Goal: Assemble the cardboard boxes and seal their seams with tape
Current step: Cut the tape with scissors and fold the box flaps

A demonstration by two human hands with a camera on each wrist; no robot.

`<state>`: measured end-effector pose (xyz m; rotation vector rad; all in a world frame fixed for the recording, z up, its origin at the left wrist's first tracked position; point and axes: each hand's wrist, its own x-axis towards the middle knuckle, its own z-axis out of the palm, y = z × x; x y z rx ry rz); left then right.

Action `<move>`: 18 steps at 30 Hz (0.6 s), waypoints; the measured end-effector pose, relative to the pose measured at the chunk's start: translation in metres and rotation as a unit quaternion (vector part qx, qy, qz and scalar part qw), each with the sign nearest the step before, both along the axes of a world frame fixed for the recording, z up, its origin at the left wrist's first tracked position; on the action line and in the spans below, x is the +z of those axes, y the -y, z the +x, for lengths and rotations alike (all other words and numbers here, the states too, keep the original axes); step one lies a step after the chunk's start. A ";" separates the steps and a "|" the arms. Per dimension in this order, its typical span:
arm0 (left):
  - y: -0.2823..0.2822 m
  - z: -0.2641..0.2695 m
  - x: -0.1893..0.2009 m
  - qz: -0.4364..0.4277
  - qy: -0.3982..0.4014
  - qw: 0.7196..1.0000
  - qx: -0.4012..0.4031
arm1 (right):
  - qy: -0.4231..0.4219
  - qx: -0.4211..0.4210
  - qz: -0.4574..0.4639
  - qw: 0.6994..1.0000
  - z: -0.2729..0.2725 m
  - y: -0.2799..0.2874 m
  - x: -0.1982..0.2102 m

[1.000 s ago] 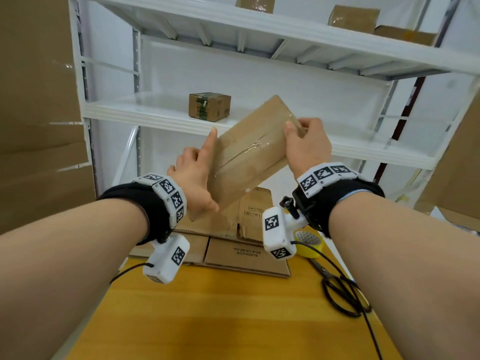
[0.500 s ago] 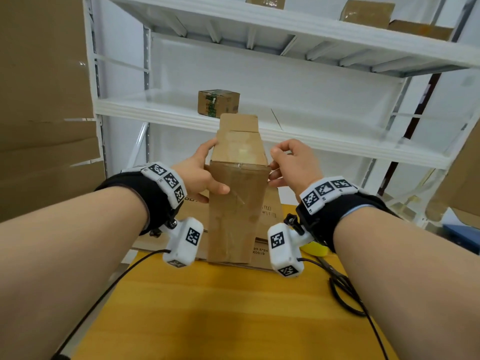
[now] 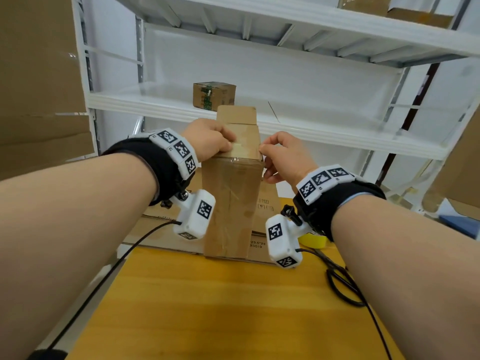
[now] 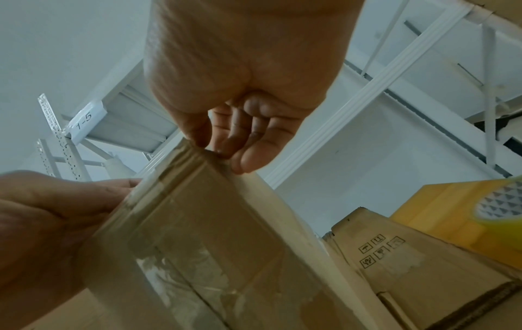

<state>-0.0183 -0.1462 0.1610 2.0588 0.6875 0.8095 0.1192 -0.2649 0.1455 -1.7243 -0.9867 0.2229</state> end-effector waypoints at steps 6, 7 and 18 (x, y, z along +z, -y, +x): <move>0.009 0.007 0.005 0.014 0.010 1.000 0.018 | 0.019 0.013 -0.008 1.000 0.004 0.001 0.003; 0.010 0.008 0.006 0.010 0.008 1.000 0.025 | 0.017 0.017 -0.011 1.000 0.004 0.001 0.004; 0.013 0.015 0.019 -0.175 -0.094 0.978 0.064 | 0.005 0.093 -0.106 0.990 0.006 0.003 0.014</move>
